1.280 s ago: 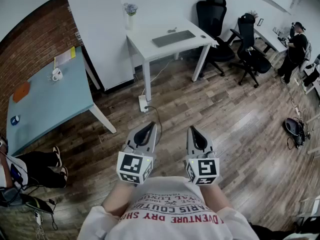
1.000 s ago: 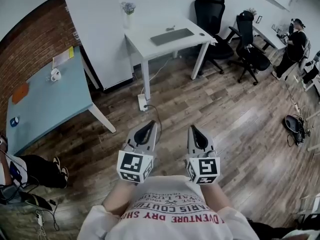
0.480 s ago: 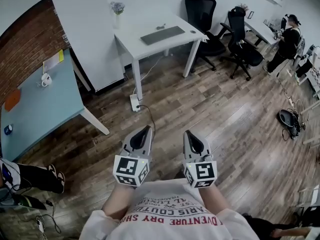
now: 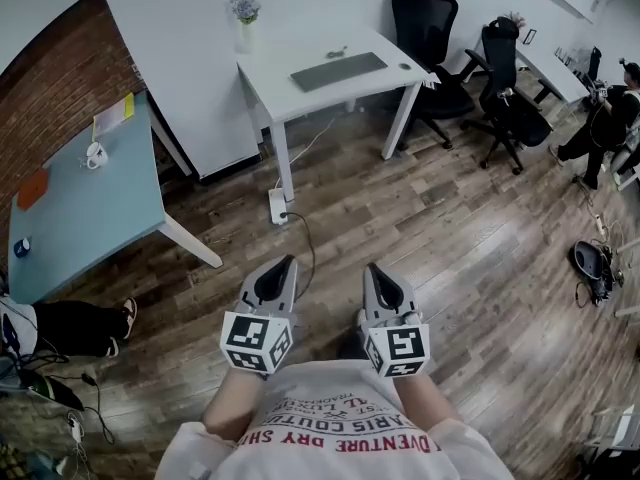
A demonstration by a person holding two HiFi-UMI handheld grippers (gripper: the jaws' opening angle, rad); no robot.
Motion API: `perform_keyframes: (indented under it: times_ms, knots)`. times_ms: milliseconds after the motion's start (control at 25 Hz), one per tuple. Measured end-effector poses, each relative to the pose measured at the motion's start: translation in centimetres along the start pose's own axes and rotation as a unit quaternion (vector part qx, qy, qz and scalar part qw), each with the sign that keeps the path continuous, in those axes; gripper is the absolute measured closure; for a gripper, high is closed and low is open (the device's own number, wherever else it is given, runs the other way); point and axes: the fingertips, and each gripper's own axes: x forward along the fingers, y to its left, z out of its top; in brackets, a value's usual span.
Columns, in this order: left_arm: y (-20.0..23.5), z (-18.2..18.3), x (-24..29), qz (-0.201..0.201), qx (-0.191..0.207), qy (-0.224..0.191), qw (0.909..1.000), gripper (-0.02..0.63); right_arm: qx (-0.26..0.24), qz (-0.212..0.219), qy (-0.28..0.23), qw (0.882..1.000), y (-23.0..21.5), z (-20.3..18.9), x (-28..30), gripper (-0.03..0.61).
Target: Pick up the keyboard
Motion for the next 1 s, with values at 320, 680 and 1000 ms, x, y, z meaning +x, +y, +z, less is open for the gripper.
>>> perform_keyframes:
  times_ms: [320, 680, 1000]
  knots:
    - [-2.3, 2.5, 9.9, 0.054, -0.002, 0.002, 0.9985, 0.584, 0.008, 0.028, 0.001, 1.000, -12.5, 2.1, 5.4, 0.554]
    - [-6.6, 4.5, 21.9, 0.067, -0.015, -0.004, 0.9976, 0.584, -0.009, 0.064, 0.015, 0.998, -23.8, 3.3, 10.5, 0.554]
    - [-7.2, 4.8, 28.7, 0.060, 0.004, 0.014, 0.9981, 0.584, 0.031, 0.064, 0.033, 0.997, -28.8, 2.1, 14.5, 0.554]
